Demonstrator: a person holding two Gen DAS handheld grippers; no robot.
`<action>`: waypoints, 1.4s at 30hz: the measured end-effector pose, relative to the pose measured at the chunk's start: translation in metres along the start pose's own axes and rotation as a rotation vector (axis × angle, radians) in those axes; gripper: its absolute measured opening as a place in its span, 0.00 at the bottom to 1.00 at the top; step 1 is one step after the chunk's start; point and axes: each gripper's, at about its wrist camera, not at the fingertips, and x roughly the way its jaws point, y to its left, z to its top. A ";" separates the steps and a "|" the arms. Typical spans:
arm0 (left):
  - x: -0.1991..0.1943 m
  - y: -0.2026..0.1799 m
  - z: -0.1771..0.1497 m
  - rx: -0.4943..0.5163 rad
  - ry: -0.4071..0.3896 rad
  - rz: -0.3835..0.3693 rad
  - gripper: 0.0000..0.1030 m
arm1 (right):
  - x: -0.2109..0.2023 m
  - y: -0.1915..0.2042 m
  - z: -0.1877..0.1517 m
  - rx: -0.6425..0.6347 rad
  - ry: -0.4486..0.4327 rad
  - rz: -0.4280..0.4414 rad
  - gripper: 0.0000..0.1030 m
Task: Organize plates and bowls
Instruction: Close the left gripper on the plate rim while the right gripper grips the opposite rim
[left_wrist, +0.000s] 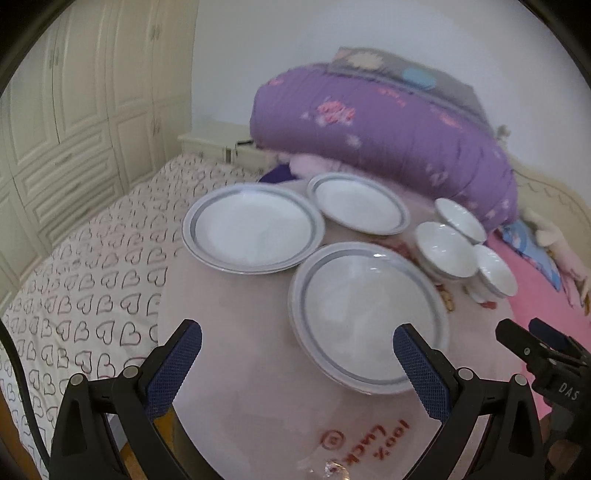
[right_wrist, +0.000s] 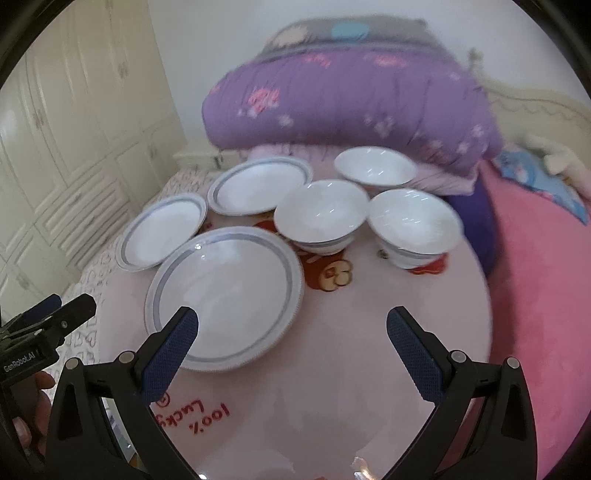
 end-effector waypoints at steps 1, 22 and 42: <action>0.010 0.002 0.007 -0.004 0.015 0.004 0.99 | 0.008 0.000 0.002 -0.002 0.018 0.005 1.00; 0.218 0.033 0.104 -0.107 0.279 -0.098 0.70 | 0.113 -0.017 0.029 0.010 0.210 0.037 0.76; 0.262 0.025 0.099 -0.102 0.289 -0.146 0.16 | 0.123 -0.006 0.017 0.038 0.244 0.045 0.24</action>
